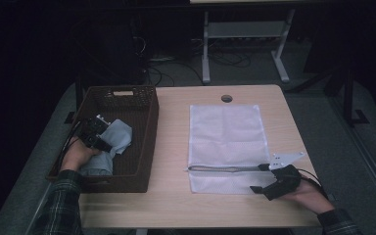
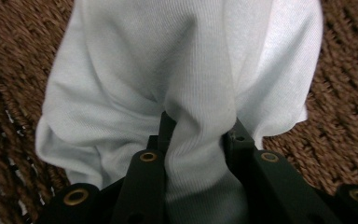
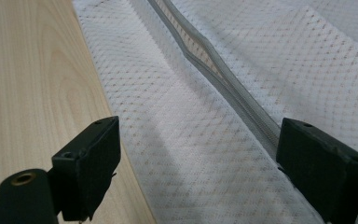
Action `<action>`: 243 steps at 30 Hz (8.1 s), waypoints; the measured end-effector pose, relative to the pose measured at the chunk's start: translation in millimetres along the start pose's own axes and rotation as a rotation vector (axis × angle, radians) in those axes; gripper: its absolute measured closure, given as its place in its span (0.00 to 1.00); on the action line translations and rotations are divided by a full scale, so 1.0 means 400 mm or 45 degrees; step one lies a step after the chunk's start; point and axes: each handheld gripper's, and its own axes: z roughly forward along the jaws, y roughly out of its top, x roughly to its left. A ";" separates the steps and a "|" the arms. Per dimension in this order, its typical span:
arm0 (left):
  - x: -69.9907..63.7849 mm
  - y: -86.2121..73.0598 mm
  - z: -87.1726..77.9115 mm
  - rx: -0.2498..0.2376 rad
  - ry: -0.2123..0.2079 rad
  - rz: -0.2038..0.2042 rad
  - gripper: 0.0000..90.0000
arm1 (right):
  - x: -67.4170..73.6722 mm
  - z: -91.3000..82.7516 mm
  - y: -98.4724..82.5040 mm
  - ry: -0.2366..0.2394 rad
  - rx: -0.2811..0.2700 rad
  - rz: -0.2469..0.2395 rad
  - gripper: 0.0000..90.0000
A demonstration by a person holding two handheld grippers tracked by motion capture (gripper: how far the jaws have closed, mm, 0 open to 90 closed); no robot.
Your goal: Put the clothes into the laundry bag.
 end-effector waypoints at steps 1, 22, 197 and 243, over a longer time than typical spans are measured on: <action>-0.001 0.000 -0.007 -0.010 -0.001 0.003 0.82 | 0.000 0.000 0.000 0.001 -0.001 -0.002 0.14; -0.023 0.036 -0.190 -0.182 -0.083 0.010 0.82 | -0.001 -0.001 0.000 -0.002 -0.007 0.002 0.14; -0.568 0.204 -0.128 -0.223 -0.445 0.403 0.82 | -0.107 0.171 0.195 0.021 -0.080 -0.017 0.98; -0.706 0.223 -0.131 -0.195 -0.506 0.572 0.82 | -0.156 0.094 0.319 -0.038 -0.310 0.050 0.99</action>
